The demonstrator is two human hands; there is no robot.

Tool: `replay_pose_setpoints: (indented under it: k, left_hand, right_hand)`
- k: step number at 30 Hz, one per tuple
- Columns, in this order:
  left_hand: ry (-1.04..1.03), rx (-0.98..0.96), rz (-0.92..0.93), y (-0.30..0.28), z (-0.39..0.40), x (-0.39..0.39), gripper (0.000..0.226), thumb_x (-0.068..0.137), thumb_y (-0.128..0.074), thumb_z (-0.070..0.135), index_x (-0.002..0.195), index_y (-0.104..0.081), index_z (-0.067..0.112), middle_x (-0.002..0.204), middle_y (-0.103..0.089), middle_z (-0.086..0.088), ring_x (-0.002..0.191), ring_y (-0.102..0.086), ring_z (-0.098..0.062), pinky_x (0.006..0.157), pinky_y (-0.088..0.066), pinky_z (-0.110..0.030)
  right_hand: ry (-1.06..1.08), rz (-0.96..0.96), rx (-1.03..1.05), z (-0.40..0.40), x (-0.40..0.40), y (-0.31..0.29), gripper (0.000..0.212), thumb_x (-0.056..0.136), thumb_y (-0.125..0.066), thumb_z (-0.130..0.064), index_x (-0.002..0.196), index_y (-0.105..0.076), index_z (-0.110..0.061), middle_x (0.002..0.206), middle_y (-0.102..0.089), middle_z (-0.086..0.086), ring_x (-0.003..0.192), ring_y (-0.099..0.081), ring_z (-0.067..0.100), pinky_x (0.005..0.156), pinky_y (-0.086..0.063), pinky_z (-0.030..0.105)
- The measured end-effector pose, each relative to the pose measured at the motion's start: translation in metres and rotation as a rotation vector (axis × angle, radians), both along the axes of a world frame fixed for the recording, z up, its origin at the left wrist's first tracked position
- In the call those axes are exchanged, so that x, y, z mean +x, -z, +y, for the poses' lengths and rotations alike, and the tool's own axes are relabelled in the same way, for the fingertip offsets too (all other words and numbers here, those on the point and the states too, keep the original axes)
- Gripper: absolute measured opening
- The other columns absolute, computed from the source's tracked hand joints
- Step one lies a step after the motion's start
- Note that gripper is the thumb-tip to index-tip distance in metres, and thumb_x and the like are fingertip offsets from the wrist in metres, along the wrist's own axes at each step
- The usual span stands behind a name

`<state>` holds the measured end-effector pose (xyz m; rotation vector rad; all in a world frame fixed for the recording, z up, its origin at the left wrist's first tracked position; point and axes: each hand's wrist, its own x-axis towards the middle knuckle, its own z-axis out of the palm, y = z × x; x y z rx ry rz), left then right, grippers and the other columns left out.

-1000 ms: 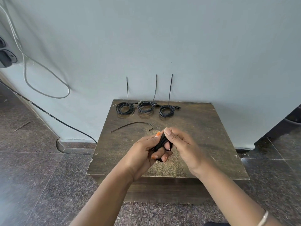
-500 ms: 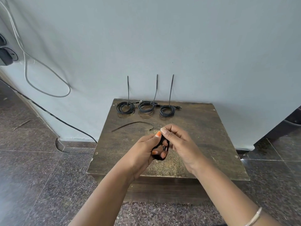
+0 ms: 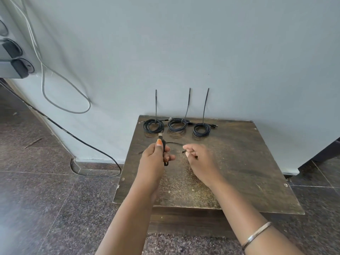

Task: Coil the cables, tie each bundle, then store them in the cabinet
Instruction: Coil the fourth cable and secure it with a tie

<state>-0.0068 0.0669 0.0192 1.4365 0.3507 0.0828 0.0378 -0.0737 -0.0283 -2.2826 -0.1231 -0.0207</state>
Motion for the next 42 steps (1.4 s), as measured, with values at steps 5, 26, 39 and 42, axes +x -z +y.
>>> replay_pose_setpoints:
  k: [5, 26, 39, 42]
  left_hand:
    - [-0.04, -0.235, -0.048, -0.003, 0.012, 0.002, 0.037, 0.103, -0.034, 0.028, 0.078, -0.055, 0.01, 0.048, -0.048, 0.005, 0.059, -0.062, -0.01, 0.069, -0.046, -0.027]
    - [-0.172, -0.176, 0.07, -0.006, 0.02, 0.003, 0.035, 0.101, -0.04, 0.037, 0.077, -0.06, 0.021, 0.071, -0.064, 0.003, 0.081, -0.057, -0.011, 0.07, -0.032, -0.029]
    - [-0.257, 0.132, -0.013, 0.006, 0.015, 0.005, 0.034, 0.099, -0.041, 0.042, 0.079, -0.06, 0.023, 0.083, -0.052, -0.002, 0.073, -0.045, -0.01, 0.065, -0.035, -0.026]
    - [-0.241, 0.189, -0.042, 0.007, 0.01, 0.005, 0.034, 0.099, -0.04, 0.042, 0.079, -0.059, 0.022, 0.076, -0.05, -0.003, 0.063, -0.046, -0.004, 0.057, -0.038, -0.021]
  right_hand:
    - [0.017, -0.119, -0.267, 0.009, 0.008, 0.006, 0.026, 0.094, -0.053, -0.018, 0.113, -0.066, -0.029, 0.105, -0.057, -0.008, 0.086, -0.058, 0.008, 0.067, -0.048, 0.022]
    - [-0.021, -0.051, -0.011, -0.045, -0.016, -0.041, 0.014, 0.088, -0.066, -0.02, 0.082, -0.066, -0.033, 0.093, -0.061, -0.018, 0.078, -0.054, -0.004, 0.063, -0.039, 0.012]
    - [-0.071, -0.043, 0.011, -0.066, -0.037, -0.061, 0.014, 0.086, -0.068, -0.02, 0.081, -0.067, -0.033, 0.091, -0.062, -0.017, 0.081, -0.056, -0.006, 0.067, -0.046, 0.011]
    - [-0.087, -0.044, 0.006, -0.065, -0.037, -0.061, 0.013, 0.086, -0.068, -0.02, 0.082, -0.068, -0.033, 0.089, -0.062, -0.017, 0.083, -0.054, -0.008, 0.067, -0.046, 0.009]
